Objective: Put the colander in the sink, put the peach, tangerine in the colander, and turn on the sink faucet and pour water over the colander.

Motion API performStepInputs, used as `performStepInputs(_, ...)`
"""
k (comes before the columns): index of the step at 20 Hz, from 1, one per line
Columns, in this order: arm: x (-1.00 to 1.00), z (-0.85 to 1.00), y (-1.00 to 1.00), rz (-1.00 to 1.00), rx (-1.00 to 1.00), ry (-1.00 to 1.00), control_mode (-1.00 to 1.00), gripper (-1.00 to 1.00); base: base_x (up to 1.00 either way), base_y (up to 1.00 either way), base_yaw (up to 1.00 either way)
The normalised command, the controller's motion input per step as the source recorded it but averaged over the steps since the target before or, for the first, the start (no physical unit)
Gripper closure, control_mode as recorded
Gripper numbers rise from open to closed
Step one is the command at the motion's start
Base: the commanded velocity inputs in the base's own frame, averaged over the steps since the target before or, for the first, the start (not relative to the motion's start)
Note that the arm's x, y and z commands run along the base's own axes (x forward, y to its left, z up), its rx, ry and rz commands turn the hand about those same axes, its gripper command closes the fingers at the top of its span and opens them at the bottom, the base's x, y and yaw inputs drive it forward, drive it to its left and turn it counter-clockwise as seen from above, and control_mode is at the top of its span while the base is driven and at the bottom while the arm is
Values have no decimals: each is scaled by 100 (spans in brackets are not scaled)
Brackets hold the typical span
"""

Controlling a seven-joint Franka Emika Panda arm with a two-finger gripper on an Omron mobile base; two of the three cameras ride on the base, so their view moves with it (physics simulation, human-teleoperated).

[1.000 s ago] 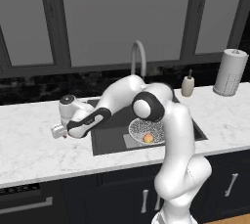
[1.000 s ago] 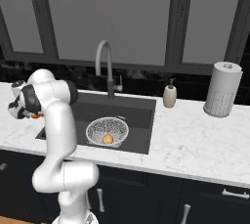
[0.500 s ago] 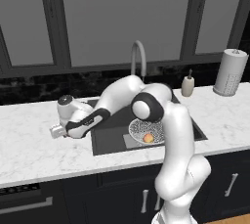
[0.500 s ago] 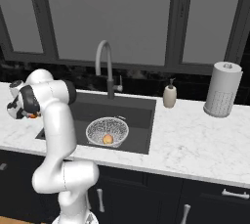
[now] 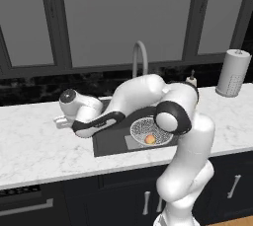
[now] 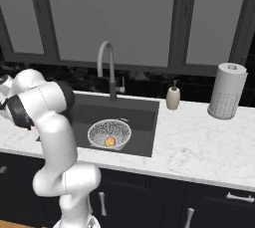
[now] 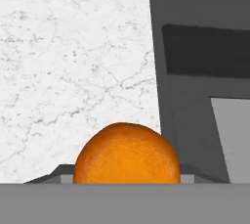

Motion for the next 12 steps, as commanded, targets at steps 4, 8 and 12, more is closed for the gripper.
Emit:
performStepInputs(4,-53,100,-76,-22,10,4,-100,100,0,0,0)
performStepInputs(8,-66,100,-85,-21,10,7,-100,100,0,0,0)
performStepInputs(12,-71,97,-98,-28,22,-2,-100,100,0,0,0)
